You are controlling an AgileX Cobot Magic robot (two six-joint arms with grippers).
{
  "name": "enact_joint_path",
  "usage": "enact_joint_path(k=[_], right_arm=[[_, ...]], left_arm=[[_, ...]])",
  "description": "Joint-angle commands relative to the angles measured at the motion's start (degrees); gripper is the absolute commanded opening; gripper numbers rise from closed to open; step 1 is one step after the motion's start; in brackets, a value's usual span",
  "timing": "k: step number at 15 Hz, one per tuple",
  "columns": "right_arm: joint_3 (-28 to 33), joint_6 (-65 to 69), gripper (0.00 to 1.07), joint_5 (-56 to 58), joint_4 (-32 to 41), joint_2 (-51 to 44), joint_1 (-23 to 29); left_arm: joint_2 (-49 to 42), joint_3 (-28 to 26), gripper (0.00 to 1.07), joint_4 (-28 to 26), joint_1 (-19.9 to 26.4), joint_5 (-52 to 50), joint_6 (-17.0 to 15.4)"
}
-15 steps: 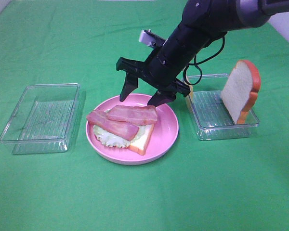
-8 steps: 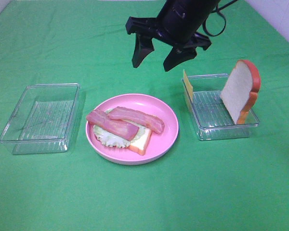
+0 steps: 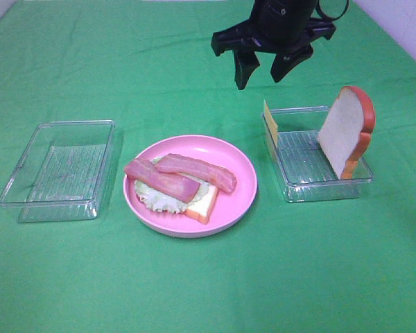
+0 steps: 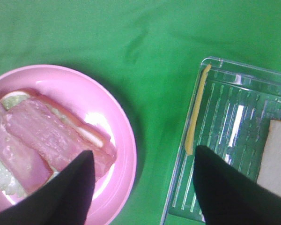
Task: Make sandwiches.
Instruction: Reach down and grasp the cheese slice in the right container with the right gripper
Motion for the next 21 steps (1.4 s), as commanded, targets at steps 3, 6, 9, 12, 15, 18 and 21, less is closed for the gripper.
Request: enact_joint_path(k=[3,6,9,12,15,18,21], right_arm=[[-0.3,0.4,0.57,-1.0,2.9,4.5,-4.1],[-0.4,0.0,0.57,-2.1,2.6,7.8,-4.8],[-0.9,0.0,0.55,-2.6,2.1,9.6,-4.8],[-0.9,0.0,0.49,-3.2,1.7,9.8,-4.8],[-0.9,0.0,0.49,-3.2,1.7,10.3,-4.8],[-0.9,0.0,0.36,-3.2,1.7,10.7,-4.8],[-0.9,0.0,0.21,-3.0,1.7,10.7,-4.8]], left_arm=[[-1.3,0.1,0.64,-0.2,-0.1,-0.5,-0.2],[-1.3,0.1,0.64,-0.2,-0.1,-0.5,-0.2],[-1.3,0.1,0.64,-0.2,-0.1,-0.5,-0.2],[-1.3,0.1,0.64,-0.2,-0.1,-0.6,-0.2],[-1.3,0.1,0.64,-0.2,-0.1,-0.6,-0.2],[-1.3,0.1,0.64,-0.2,-0.1,-0.6,-0.2],[-1.3,0.1,0.64,-0.2,-0.1,-0.6,-0.2]])
